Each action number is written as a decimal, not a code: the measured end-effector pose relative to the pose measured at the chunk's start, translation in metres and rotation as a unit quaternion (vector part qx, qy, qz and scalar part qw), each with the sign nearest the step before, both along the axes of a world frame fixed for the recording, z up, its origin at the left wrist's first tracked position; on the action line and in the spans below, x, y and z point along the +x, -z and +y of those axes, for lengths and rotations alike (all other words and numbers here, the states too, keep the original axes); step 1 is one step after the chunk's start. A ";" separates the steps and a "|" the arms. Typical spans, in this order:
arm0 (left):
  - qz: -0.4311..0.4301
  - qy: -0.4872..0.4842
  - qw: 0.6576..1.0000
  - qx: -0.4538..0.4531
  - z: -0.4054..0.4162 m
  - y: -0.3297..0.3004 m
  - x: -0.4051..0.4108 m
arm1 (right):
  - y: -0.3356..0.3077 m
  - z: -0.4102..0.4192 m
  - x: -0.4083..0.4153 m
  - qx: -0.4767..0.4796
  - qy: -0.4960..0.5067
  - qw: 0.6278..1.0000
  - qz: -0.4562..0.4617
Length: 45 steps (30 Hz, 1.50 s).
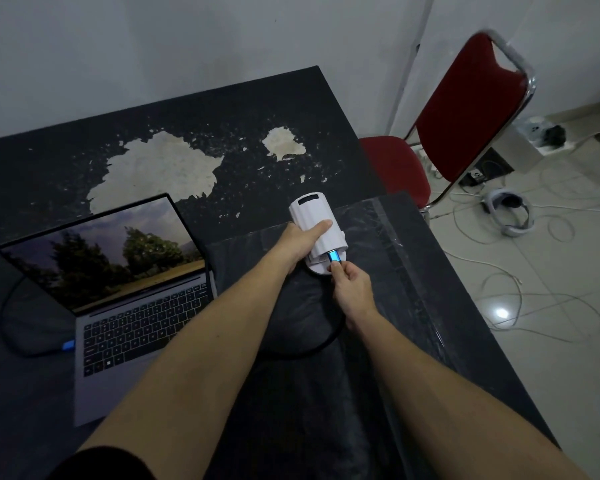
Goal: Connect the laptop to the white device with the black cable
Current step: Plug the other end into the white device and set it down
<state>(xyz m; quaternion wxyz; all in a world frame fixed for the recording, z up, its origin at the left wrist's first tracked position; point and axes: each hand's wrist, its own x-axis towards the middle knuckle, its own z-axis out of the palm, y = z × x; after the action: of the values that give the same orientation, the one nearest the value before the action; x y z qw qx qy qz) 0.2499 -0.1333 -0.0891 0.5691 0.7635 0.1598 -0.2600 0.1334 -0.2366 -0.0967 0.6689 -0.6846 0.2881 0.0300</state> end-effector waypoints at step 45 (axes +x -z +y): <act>-0.245 -0.005 0.944 0.220 0.231 -0.019 -0.117 | -0.025 0.190 -0.030 -0.307 -0.310 0.899 0.047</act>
<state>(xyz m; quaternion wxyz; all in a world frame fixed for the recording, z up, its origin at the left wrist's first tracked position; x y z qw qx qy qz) 0.1329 0.0975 -0.0705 0.4101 0.9089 0.0728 -0.0207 0.1038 -0.0469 -0.0719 0.3684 -0.9083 0.0873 0.1781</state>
